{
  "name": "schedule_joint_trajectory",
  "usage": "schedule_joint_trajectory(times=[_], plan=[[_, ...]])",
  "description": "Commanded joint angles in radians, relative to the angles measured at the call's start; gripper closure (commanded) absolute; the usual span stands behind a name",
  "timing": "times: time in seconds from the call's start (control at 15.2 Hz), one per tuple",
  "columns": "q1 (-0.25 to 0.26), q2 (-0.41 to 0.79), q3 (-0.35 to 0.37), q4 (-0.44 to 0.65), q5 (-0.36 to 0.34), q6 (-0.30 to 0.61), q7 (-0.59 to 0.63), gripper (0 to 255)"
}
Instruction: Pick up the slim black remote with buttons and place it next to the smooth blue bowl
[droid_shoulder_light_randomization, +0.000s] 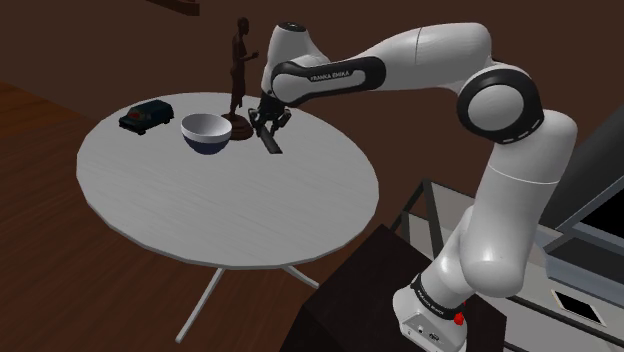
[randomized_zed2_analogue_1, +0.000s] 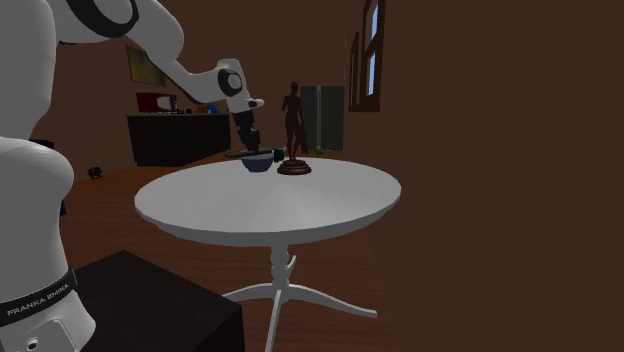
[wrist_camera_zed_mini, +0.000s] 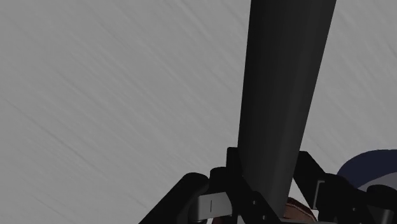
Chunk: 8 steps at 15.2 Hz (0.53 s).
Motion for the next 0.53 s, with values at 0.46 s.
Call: schedule_joint_trajectory(times=[0.46], plan=[[-0.001,0.045,-0.002,-0.062,-0.007,0.107,0.015,255]])
